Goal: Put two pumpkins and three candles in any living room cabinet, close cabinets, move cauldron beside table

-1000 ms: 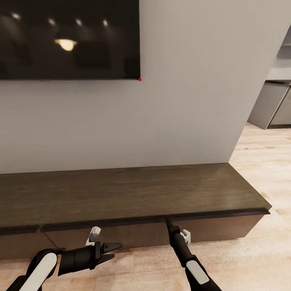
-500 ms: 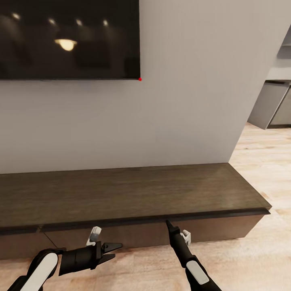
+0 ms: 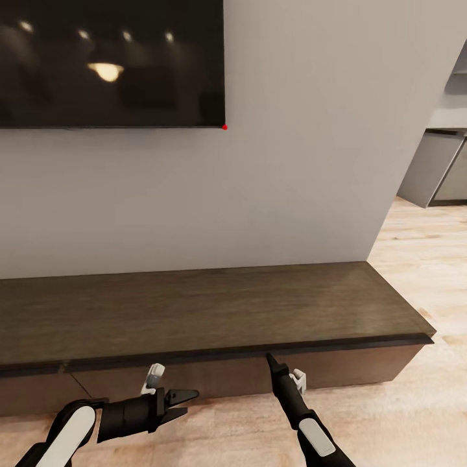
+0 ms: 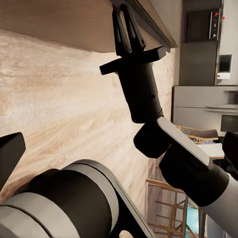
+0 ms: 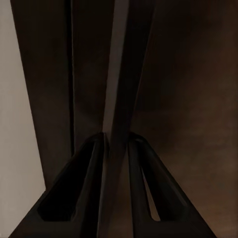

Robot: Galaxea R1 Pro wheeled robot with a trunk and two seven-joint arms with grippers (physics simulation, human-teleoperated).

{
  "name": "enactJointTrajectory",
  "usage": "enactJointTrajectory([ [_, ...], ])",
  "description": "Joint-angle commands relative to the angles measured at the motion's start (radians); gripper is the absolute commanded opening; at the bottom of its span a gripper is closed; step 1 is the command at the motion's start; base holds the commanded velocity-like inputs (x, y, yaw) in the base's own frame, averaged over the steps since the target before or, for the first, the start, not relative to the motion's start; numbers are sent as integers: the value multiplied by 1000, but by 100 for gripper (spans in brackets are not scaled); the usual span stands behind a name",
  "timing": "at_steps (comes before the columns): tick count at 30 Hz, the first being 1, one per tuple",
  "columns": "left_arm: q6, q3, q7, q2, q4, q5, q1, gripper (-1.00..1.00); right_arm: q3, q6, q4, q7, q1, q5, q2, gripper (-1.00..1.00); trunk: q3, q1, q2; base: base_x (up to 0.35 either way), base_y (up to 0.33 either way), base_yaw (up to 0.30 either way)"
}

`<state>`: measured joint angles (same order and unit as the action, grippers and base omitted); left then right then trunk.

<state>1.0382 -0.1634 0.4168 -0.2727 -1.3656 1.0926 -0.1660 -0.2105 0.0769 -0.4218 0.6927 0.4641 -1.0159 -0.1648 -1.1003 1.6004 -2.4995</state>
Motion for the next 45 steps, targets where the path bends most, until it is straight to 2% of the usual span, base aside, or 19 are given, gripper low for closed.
enactJointTrajectory([
  [1,1,-1,8,-1,0,-7,-1,100,1,12,-2,13,1,-15,-1,-100,-1,0,0,-54,0,0],
  [15,1,-1,8,0,0,-7,-1,100,1,12,-2,13,1,-15,-1,-100,-1,0,0,-87,0,0],
  [33,0,-1,8,0,0,-7,-1,100,1,12,-2,13,1,-15,-2,-100,-1,0,0,-257,0,0],
  [45,1,-1,8,0,0,-7,-1,100,1,12,-2,13,1,-15,-2,-100,-1,0,0,-132,0,0],
])
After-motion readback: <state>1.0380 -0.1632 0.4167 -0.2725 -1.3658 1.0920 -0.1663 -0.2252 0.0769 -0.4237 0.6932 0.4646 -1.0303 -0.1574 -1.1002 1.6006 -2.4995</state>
